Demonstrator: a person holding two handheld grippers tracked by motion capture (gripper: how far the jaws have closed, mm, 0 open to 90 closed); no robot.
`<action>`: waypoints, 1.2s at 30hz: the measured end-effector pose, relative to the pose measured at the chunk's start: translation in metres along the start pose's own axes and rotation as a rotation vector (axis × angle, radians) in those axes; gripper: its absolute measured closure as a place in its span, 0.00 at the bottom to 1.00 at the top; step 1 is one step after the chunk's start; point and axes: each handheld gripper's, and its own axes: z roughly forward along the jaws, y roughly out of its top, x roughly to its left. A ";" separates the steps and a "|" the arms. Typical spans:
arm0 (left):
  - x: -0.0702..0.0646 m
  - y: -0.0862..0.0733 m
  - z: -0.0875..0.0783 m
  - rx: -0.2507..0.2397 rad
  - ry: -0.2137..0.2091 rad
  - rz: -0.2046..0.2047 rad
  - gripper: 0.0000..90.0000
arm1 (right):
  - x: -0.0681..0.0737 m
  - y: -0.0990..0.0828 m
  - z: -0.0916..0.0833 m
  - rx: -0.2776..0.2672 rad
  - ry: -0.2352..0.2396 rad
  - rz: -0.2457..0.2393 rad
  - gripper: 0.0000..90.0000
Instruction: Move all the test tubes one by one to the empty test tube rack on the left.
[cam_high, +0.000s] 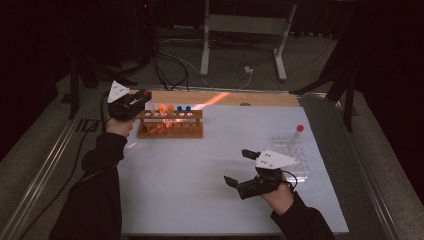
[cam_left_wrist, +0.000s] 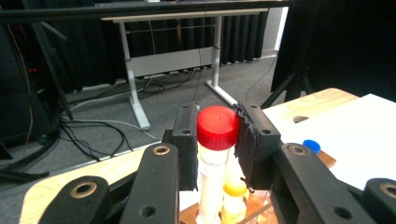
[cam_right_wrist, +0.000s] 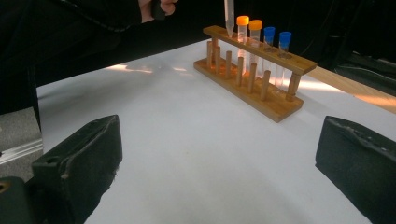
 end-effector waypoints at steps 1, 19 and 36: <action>0.000 -0.002 0.001 0.003 -0.002 -0.003 0.80 | 0.000 0.000 0.000 -0.001 0.000 0.001 0.00; -0.006 -0.037 0.022 0.093 0.008 -0.010 0.80 | -0.002 0.000 -0.002 -0.006 0.005 0.011 0.00; -0.008 -0.038 0.020 0.103 -0.027 0.001 0.62 | -0.003 -0.001 -0.003 -0.002 0.006 0.016 0.00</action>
